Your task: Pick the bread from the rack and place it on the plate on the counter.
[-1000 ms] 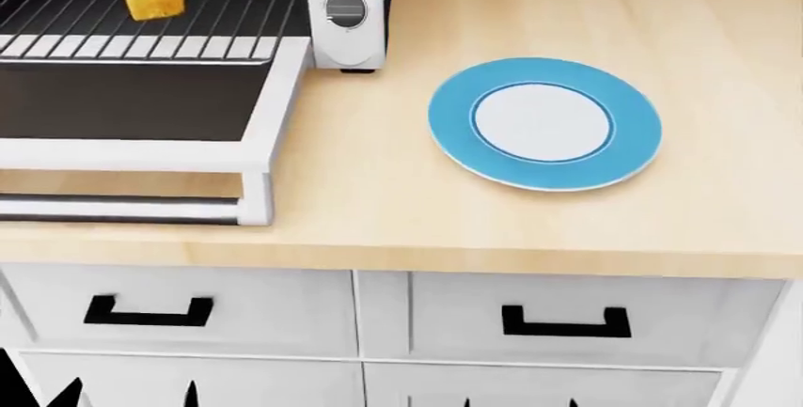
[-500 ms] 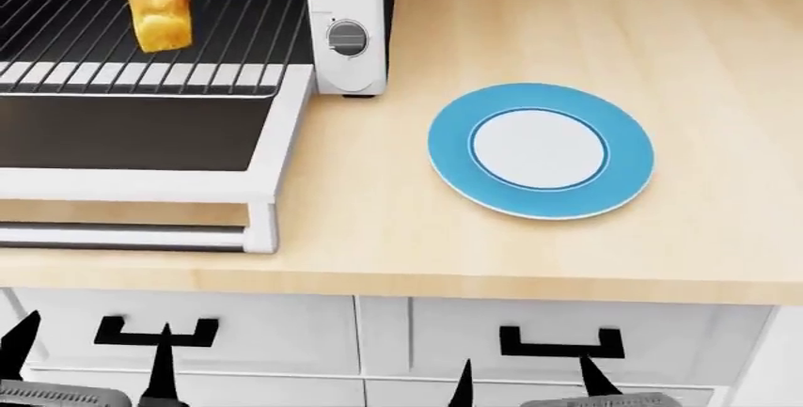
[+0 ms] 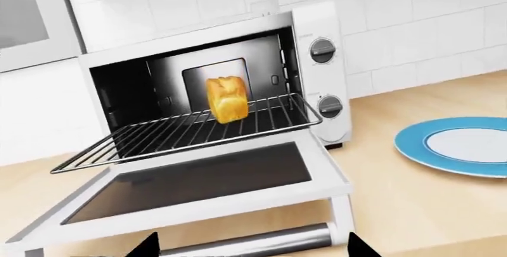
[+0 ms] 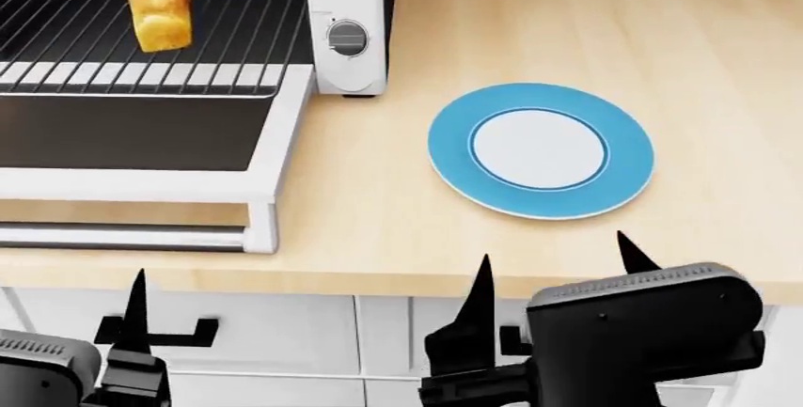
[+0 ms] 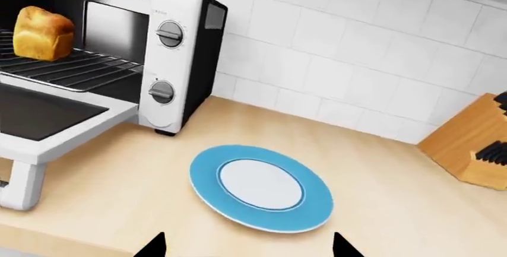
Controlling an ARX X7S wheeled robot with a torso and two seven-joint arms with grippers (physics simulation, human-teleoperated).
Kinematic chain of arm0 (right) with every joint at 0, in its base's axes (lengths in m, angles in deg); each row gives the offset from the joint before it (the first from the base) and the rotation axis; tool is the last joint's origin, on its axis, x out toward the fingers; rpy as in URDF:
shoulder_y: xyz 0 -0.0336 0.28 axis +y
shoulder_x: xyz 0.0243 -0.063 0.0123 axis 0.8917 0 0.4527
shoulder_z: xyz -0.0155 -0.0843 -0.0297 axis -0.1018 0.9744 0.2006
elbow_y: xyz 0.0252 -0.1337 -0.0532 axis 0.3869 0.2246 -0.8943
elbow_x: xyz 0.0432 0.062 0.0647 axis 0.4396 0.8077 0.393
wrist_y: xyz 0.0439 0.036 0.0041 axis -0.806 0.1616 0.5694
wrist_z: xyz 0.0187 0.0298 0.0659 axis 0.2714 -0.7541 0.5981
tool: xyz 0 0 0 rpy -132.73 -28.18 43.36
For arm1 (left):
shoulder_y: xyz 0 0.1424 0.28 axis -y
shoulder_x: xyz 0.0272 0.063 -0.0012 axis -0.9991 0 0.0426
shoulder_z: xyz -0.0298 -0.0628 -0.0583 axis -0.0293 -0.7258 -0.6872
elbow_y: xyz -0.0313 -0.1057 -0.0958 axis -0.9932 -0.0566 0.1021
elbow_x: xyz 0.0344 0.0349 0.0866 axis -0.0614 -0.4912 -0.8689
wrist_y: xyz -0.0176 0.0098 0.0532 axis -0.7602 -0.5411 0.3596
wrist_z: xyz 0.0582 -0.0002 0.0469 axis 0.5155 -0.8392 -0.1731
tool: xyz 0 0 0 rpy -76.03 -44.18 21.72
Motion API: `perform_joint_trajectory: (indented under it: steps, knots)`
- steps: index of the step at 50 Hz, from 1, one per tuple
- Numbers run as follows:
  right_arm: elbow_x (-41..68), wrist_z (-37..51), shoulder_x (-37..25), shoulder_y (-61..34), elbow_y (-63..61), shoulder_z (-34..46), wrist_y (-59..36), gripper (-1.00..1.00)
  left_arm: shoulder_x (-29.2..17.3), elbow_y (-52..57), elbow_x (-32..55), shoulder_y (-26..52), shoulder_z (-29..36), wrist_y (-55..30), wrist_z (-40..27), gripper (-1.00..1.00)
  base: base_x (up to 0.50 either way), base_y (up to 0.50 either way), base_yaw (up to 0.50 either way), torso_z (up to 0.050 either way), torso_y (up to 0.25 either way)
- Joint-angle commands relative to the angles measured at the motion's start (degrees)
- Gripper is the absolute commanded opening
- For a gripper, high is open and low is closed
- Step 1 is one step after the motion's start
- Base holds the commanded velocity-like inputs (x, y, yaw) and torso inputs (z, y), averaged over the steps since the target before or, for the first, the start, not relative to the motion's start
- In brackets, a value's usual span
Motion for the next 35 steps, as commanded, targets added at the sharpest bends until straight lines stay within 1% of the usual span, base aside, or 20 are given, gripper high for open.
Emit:
perform_joint_trajectory:
  steps: [1, 3, 7, 10, 11, 14, 15, 18, 24, 26, 27, 30, 31, 32, 35]
  knots:
    - [-0.88, -2.01, -0.21, -8.55, -7.31, -1.17, -12.55, 1.00, 0.33, 5.53, -0.62, 4.78, -1.12, -8.20, 1.90, 1.00, 0.00, 0.00, 0.00, 0.050, 0.025]
    - [-0.72, -2.19, -0.53, -10.57, -8.63, -0.98, -15.24, 1.00, 0.30, 6.83, -0.48, 6.48, -1.04, -10.62, 2.12, 1.00, 0.00, 0.00, 0.00, 0.050, 0.024]
    - [0.15, -2.12, -1.35, -12.52, -9.43, -1.30, -17.29, 1.00, -0.08, 8.68, -0.43, 9.41, -0.70, -14.46, 2.38, 1.00, 0.00, 0.00, 0.00, 0.050, 0.023]
    - [4.77, 0.98, -2.62, -14.27, -9.46, -2.21, -18.16, 1.00, -0.25, 9.64, -0.31, 11.18, -0.63, -16.64, 2.60, 1.00, 0.00, 0.00, 0.00, 0.050, 0.024]
    - [9.39, 3.85, -3.50, -14.81, -9.46, -3.47, -18.44, 1.00, -0.22, 9.89, -0.23, 11.59, -0.74, -17.22, 2.67, 1.00, 0.00, 0.00, 0.00, 0.050, 0.023]
    - [30.06, 17.69, -7.64, -17.65, -9.44, -8.51, -20.22, 1.00, -0.39, 10.52, -0.15, 12.99, -0.60, -19.04, 2.78, 1.00, 0.00, 0.00, 0.00, 0.050, 0.024]
    - [35.41, 21.11, -8.39, -19.09, -9.43, -9.96, -21.38, 1.00, -0.45, 10.93, -0.10, 13.89, -0.51, -20.21, 2.91, 1.00, 0.00, 0.00, 0.00, 0.050, 0.025]
    - [43.46, 26.31, -9.58, -21.42, -9.09, -11.82, -22.95, 1.00, -0.55, 11.49, -0.12, 15.40, -0.28, -21.85, 3.04, 1.00, 0.00, 0.00, 0.00, 0.050, 0.024]
    - [62.28, 40.39, -13.19, -26.30, -5.91, -13.75, -22.88, 1.00, -0.01, 11.61, -1.75, 18.89, 0.22, -24.29, 5.07, 1.00, 0.00, 0.00, 0.00, 0.050, 0.025]
    - [68.57, 45.47, -14.58, -29.12, -4.32, -12.97, -22.87, 1.00, 1.05, 11.62, -5.79, 20.12, 1.16, -25.20, 8.19, 1.00, 0.00, 0.00, 0.00, 0.050, 0.023]
    - [70.33, 47.26, -15.12, -29.81, -3.84, -12.44, -22.70, 1.00, 2.22, 11.62, -9.99, 20.21, 1.95, -25.33, 11.23, 1.00, 0.00, 0.00, 0.00, 0.050, 0.021]
    - [75.37, 52.27, -16.59, -32.73, -2.14, -10.31, -22.36, 1.00, 6.79, 11.60, -27.99, 22.01, 5.78, -26.85, 24.35, 1.00, 0.00, 0.33, 0.00, 0.050, 0.023]
    - [76.13, 53.05, -16.91, -32.97, -1.95, -10.00, -22.04, 1.00, 7.85, 11.59, -32.20, 22.26, 6.62, -27.02, 27.43, 1.00, 0.00, 0.50, 0.00, 0.050, 0.023]
    - [76.65, 53.46, -17.14, -33.30, -1.66, -9.78, -21.69, 1.00, 8.38, 11.56, -35.02, 22.78, 7.40, -27.40, 29.41, 1.00, 0.00, 0.50, 0.00, 0.050, 0.025]
    - [78.08, 54.88, -17.71, -34.25, -1.10, -8.96, -21.14, 1.00, 9.17, 11.45, -38.94, 23.48, 8.55, -27.81, 32.15, 1.00, 0.00, 0.50, 0.00, 0.050, 0.024]
